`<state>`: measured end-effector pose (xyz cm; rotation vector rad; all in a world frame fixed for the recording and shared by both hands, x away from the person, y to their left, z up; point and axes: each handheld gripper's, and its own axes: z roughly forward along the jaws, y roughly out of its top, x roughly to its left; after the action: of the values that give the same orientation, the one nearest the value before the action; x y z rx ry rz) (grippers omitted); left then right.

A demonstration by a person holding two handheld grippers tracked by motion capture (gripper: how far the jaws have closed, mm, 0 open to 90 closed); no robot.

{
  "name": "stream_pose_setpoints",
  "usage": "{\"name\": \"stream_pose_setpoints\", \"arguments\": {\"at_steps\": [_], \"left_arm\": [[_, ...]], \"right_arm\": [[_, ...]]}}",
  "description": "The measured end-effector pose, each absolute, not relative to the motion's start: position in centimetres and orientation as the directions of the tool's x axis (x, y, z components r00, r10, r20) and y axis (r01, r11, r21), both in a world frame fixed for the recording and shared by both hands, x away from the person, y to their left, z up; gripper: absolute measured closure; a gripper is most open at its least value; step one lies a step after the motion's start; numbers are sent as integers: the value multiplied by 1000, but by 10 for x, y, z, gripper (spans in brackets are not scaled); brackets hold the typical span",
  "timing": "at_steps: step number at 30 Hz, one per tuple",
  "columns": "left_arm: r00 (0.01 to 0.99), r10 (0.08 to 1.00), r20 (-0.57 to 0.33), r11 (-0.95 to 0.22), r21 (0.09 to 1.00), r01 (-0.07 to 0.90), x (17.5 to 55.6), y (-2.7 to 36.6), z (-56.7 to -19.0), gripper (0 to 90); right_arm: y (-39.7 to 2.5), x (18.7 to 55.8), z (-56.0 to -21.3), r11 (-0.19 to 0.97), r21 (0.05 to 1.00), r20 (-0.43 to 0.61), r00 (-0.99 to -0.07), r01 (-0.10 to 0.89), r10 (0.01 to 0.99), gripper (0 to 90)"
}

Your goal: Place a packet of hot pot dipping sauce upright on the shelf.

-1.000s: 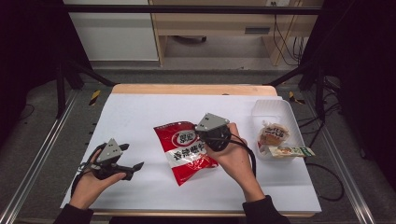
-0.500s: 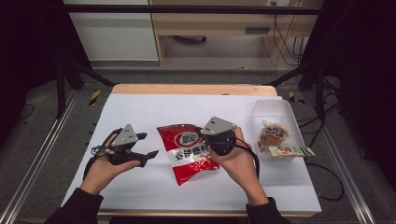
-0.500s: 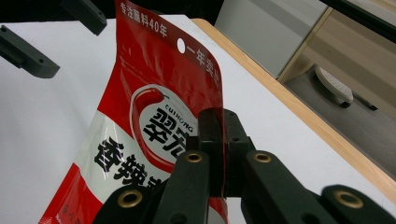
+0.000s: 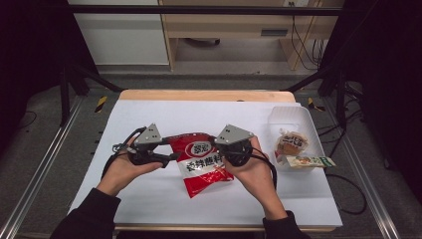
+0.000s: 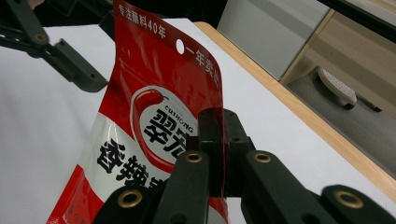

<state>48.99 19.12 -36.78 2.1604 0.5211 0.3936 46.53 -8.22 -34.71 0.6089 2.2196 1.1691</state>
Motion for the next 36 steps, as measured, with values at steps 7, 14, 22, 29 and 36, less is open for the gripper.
{"name": "stream_pose_setpoints", "arguments": {"at_steps": [7,14,22,29,36], "left_arm": [[891,448,75,-548,810,207,499,185,-372,538],[897,443,-4,-524,810,262,504,180,-372,785],[909,415,29,-548,805,225,499,172,-354,890],[918,385,93,-586,793,165,497,170,-339,894],[925,367,99,-593,791,151,497,175,-338,895]], "right_arm": [[-84,465,-346,517,846,-258,-746,132,614,900],[-86,464,-343,524,840,-255,-750,141,611,900],[-98,462,-338,514,844,-225,-767,155,601,900],[-103,459,-331,561,814,-242,-789,152,565,858],[-101,463,-336,623,768,-245,-828,152,504,739]]}}
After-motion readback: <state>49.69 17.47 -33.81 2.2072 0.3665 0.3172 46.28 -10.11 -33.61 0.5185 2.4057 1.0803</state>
